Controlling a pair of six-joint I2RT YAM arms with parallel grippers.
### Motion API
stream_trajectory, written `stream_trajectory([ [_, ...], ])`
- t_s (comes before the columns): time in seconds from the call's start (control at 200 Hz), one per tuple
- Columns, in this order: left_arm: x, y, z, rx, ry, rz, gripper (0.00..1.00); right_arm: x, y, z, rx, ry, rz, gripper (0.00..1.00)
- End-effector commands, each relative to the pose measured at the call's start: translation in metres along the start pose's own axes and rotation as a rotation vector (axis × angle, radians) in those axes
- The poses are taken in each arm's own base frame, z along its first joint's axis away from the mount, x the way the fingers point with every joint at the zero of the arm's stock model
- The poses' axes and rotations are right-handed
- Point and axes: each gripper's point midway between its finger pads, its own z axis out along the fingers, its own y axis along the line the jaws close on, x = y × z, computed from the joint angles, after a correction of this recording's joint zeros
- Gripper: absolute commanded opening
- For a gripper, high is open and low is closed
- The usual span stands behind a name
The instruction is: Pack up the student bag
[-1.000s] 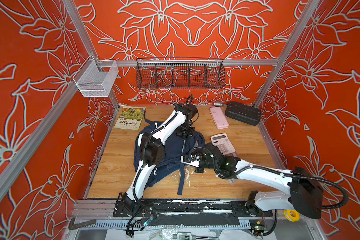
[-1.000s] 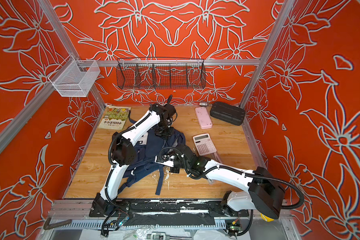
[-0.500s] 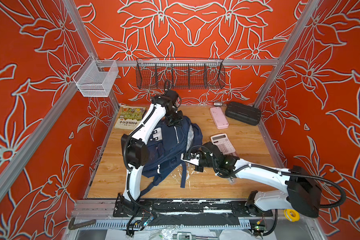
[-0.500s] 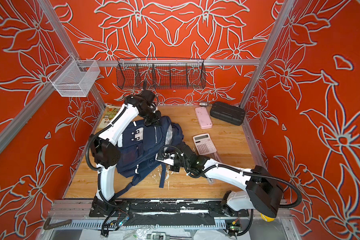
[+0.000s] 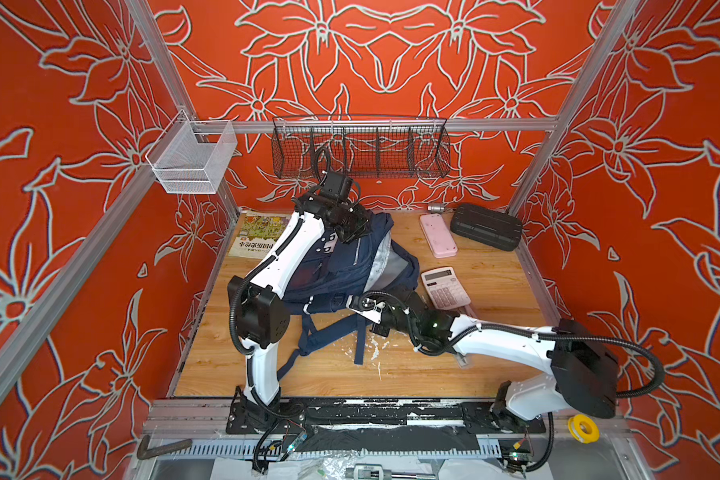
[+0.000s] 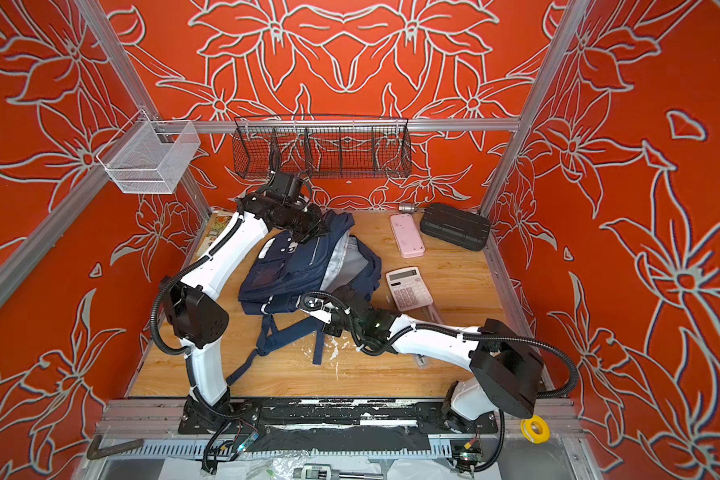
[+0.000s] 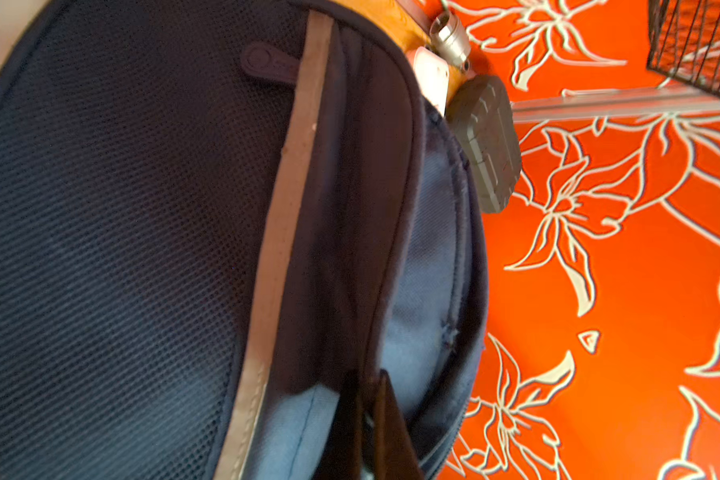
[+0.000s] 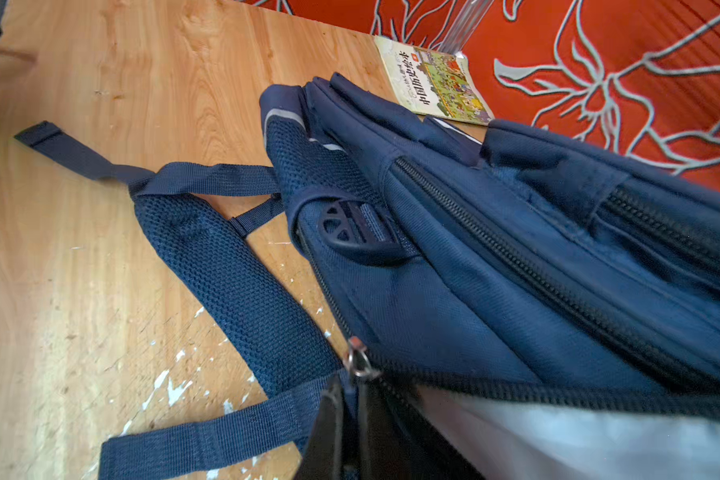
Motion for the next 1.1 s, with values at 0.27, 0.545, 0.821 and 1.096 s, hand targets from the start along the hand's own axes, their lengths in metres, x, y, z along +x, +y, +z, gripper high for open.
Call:
stream_trajectory([
  [0.27,-0.036,-0.046,-0.075,0.093,-0.284,0.039,0.0,-0.034,-0.002,-0.011,-0.038,-0.157,0.028,0.0],
  [0.545,-0.022,-0.013,-0.09,0.127,-0.333,-0.227,0.0,-0.026,-0.065,-0.043,-0.018,-0.22,-0.01,0.0],
  [0.821,-0.057,-0.044,-0.081,0.275,-0.389,-0.362,0.0,-0.026,-0.038,-0.025,-0.082,-0.399,-0.063,0.0],
  [1.096,-0.069,-0.062,-0.11,0.325,-0.479,-0.371,0.0,-0.022,-0.008,-0.027,-0.263,-0.419,-0.009,0.0],
])
